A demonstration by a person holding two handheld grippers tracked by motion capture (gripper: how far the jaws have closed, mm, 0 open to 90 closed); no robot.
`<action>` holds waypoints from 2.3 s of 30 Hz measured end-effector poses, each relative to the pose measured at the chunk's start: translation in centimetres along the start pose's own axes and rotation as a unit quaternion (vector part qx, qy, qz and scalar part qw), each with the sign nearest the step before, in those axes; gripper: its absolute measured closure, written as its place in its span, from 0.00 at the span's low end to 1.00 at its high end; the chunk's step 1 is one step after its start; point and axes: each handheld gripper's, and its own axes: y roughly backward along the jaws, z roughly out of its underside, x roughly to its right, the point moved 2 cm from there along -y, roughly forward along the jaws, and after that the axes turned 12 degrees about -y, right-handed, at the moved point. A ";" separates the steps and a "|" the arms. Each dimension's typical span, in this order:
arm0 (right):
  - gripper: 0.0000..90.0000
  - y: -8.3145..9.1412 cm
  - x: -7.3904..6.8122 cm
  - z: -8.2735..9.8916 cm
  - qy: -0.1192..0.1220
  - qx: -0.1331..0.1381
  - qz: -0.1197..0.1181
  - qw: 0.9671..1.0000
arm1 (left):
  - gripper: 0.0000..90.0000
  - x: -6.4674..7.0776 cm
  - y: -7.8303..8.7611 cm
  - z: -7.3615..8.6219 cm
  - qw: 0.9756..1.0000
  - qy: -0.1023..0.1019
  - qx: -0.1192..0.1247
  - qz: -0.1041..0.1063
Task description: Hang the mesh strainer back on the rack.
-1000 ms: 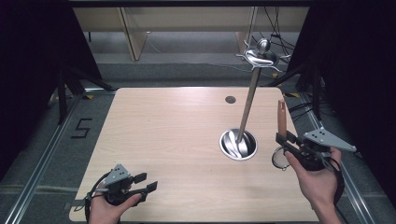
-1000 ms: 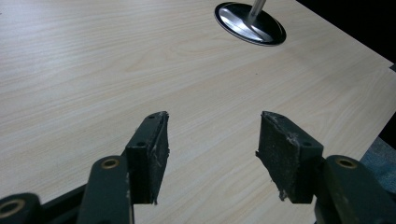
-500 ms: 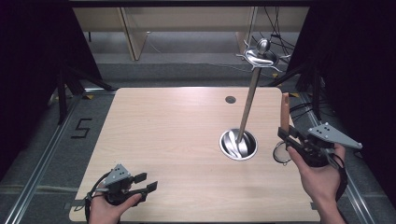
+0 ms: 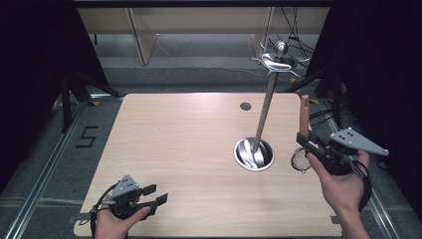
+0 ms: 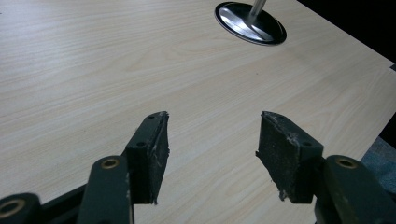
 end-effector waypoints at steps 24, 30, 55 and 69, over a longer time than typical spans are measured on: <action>0.77 0.5 -0.3 -1.2 0.004 0.025 -0.006 1.000 | 0.47 0.0 0.0 0.0 1.000 0.000 -0.001 -0.002; 0.77 0.6 -0.5 -1.2 -0.004 0.025 -0.007 1.000 | 0.47 0.0 0.0 0.0 1.000 0.001 0.000 -0.001; 0.77 0.5 -1.1 -2.4 -0.004 0.043 -0.012 0.999 | 0.47 0.0 0.0 0.0 1.000 -0.001 -0.001 -0.002; 0.77 0.4 -1.3 -3.2 0.003 0.057 -0.016 0.998 | 0.47 0.1 -0.1 -0.1 1.000 -0.001 -0.002 -0.002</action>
